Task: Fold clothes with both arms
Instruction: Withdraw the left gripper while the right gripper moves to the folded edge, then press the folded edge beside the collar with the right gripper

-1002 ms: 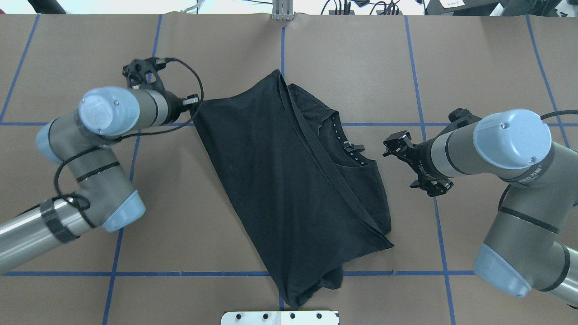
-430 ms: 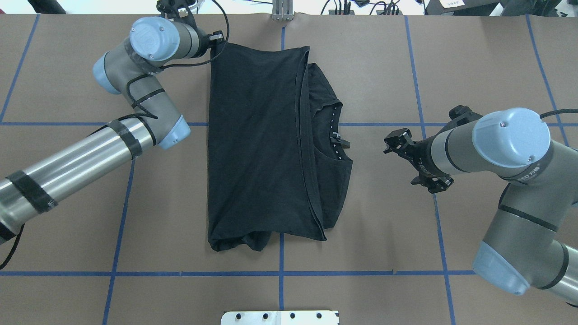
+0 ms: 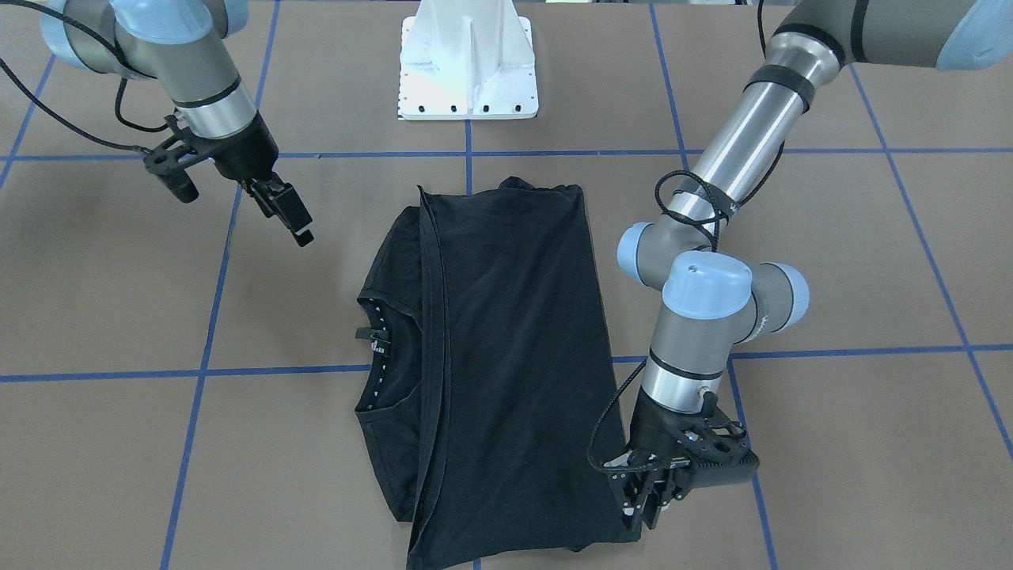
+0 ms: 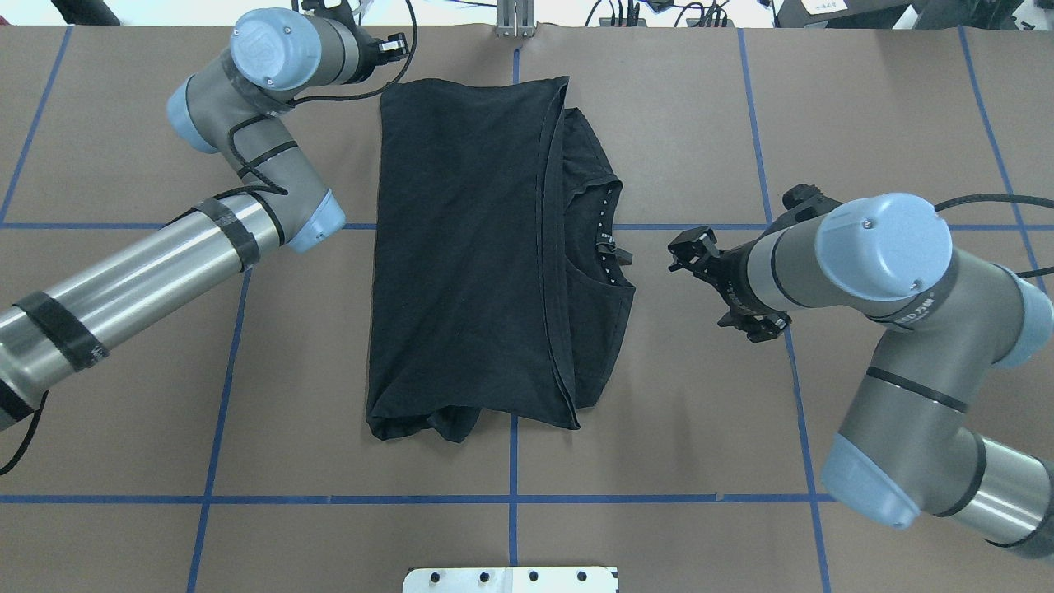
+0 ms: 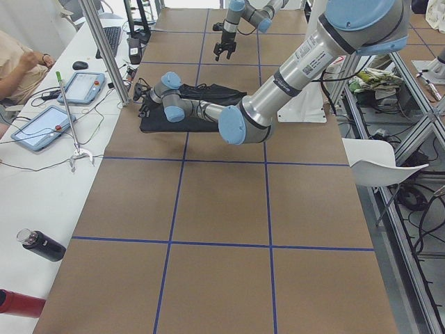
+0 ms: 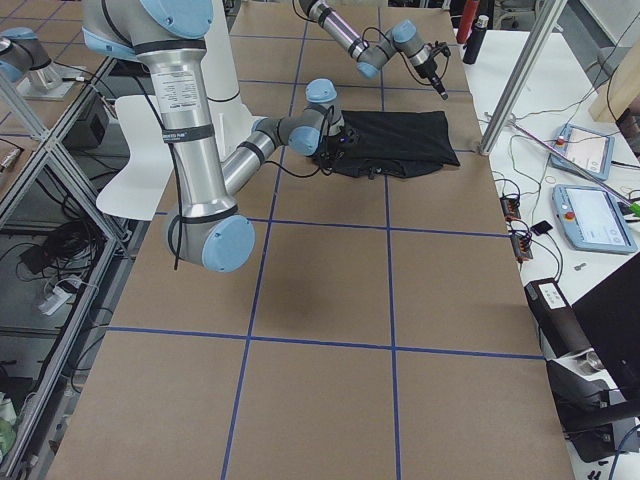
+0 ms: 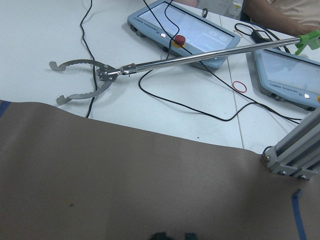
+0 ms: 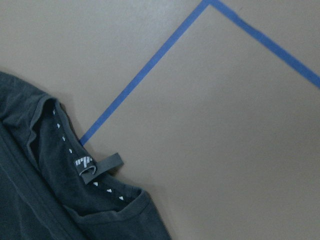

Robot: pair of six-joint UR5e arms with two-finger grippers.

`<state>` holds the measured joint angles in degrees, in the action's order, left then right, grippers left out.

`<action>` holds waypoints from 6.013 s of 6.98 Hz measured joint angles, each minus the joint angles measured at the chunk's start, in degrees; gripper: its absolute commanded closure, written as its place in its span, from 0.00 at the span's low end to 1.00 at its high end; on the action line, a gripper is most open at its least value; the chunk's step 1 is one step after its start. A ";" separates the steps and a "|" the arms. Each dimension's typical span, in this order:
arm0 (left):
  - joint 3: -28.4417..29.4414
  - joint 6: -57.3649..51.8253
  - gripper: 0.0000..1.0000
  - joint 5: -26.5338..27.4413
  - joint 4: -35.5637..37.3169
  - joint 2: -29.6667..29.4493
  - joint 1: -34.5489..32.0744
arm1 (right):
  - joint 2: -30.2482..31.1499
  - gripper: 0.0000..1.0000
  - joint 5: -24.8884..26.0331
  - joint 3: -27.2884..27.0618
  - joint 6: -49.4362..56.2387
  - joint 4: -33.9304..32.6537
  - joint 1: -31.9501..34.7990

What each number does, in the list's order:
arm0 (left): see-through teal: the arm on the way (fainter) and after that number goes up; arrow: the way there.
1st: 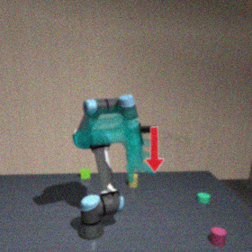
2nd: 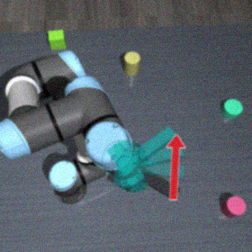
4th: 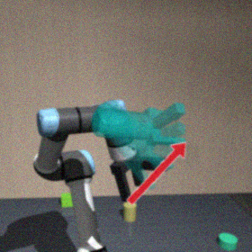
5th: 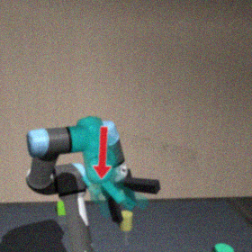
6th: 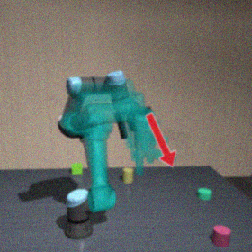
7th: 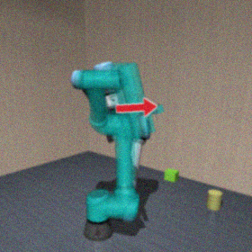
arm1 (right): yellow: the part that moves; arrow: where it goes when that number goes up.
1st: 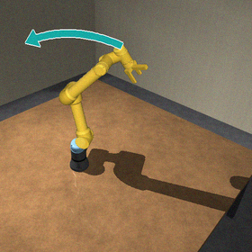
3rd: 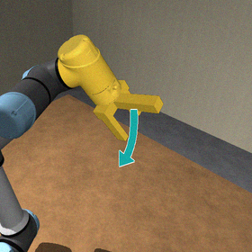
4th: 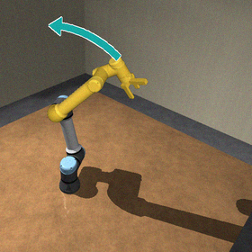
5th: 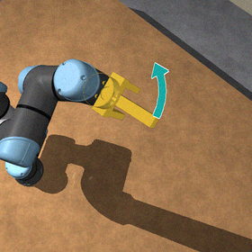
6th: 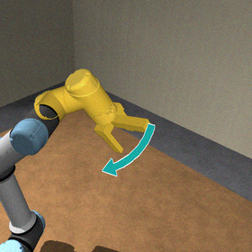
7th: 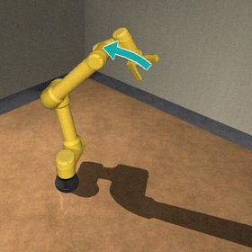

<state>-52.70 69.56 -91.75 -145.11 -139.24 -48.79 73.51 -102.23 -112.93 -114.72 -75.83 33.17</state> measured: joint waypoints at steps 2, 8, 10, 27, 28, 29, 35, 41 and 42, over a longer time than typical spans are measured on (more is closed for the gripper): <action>-14.92 -0.41 0.00 -5.11 1.05 11.23 -0.19 | -5.15 0.00 1.68 2.49 5.20 -3.22 -5.71; -34.34 -0.46 0.00 -6.67 7.16 25.44 -0.50 | -15.99 0.38 2.05 10.29 41.12 -14.21 -12.88; -34.45 -0.40 0.00 -6.67 7.28 25.79 -0.51 | -16.48 0.49 2.56 11.66 47.39 -14.27 -13.32; -35.91 0.37 0.00 -6.65 7.29 26.79 -0.28 | -10.82 0.00 1.54 4.35 40.47 -19.81 -12.86; -36.89 0.33 0.00 -6.68 7.35 27.48 -0.29 | -12.36 0.00 1.62 6.22 41.96 -19.81 -12.10; -37.58 0.32 0.00 -6.69 7.37 28.00 -0.29 | -14.52 0.00 1.64 9.01 43.04 -19.91 -11.79; -38.57 0.31 0.00 -6.78 7.38 29.10 -0.30 | -15.70 0.00 1.96 12.22 54.82 -23.75 -11.87; -39.10 0.34 0.00 -8.39 7.35 29.20 -0.34 | -6.77 0.00 1.95 3.08 61.03 -27.80 -10.08; -39.45 0.32 0.00 -8.45 7.37 29.23 -0.37 | -7.87 0.00 1.78 2.55 61.25 -29.60 -9.91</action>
<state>-92.15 69.88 -100.20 -137.74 -110.01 -49.16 65.64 -100.45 -110.37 -53.47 -105.43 23.26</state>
